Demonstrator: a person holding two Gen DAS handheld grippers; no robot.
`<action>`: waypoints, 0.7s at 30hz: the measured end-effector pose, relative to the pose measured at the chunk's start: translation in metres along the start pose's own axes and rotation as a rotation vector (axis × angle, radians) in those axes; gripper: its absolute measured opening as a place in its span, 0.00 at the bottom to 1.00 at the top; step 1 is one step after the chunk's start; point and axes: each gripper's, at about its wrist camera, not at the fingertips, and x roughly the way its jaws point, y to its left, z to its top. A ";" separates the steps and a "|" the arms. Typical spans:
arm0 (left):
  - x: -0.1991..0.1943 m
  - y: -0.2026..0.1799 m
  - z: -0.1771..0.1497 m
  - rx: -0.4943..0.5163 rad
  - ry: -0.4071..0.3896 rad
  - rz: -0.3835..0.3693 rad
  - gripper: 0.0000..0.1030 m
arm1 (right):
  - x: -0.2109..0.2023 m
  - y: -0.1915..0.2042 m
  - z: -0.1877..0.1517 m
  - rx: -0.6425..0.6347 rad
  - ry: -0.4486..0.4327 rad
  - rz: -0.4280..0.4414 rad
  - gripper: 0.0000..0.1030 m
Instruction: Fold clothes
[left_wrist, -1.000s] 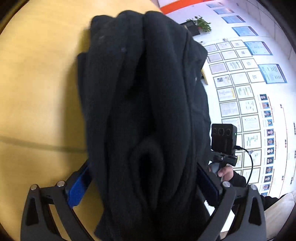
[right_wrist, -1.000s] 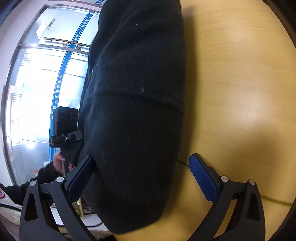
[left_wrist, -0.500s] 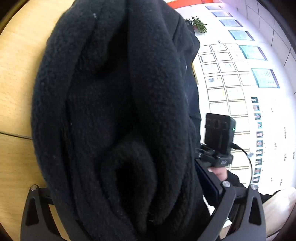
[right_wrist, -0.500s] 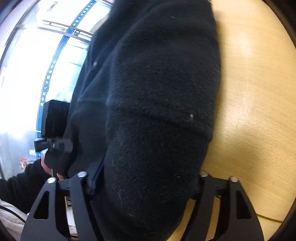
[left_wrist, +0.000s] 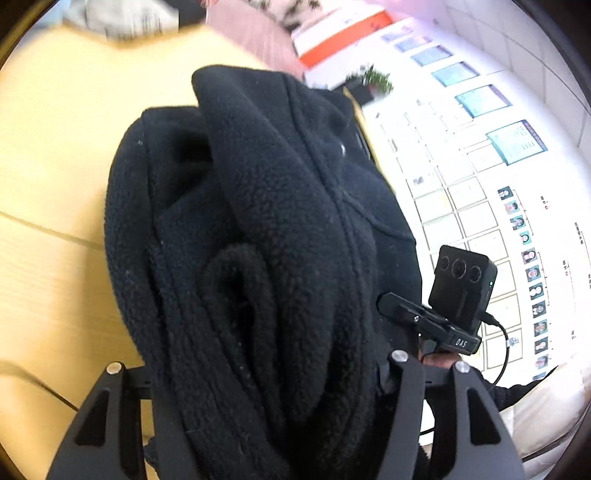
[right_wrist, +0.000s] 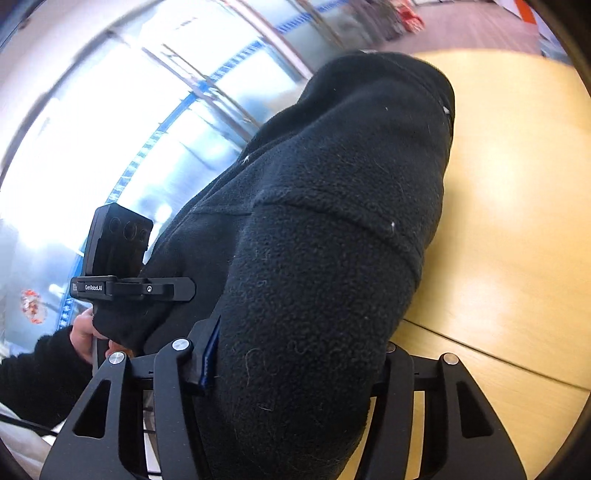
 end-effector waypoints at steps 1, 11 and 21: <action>-0.020 -0.007 0.002 0.014 -0.028 0.013 0.63 | 0.002 0.018 0.010 -0.016 -0.014 0.026 0.51; -0.166 0.070 0.120 0.183 -0.109 0.143 0.65 | 0.116 0.131 0.121 -0.086 -0.153 0.149 0.54; -0.045 0.304 0.175 0.111 0.139 0.201 0.67 | 0.376 0.033 0.105 0.194 0.130 -0.083 0.56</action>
